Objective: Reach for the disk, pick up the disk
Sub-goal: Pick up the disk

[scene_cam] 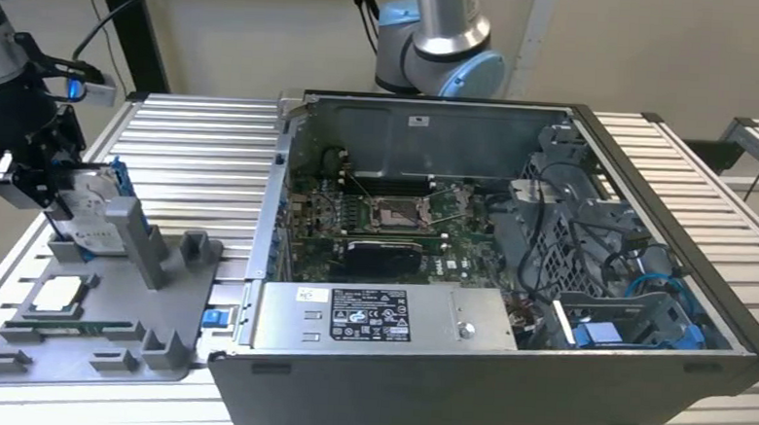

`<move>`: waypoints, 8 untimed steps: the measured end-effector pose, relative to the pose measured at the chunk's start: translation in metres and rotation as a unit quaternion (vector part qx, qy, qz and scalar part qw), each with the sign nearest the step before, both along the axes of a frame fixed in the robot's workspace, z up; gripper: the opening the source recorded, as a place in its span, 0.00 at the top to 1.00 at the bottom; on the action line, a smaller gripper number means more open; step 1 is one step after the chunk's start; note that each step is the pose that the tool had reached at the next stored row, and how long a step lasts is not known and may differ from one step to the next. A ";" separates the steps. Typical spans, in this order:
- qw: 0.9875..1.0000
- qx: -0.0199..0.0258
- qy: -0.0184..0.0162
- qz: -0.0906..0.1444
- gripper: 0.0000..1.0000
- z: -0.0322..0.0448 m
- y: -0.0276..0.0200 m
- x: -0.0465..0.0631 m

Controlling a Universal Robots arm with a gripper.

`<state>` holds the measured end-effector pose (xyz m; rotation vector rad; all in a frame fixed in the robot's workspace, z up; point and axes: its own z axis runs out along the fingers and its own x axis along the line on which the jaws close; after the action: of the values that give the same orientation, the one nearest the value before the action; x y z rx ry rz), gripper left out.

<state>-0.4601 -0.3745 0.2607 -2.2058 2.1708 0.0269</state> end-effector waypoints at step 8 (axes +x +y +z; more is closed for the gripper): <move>1.000 0.000 0.001 0.000 0.00 -0.0012 0.0000 0.001</move>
<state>-0.4593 -0.3745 0.2595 -2.2061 2.1711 0.0284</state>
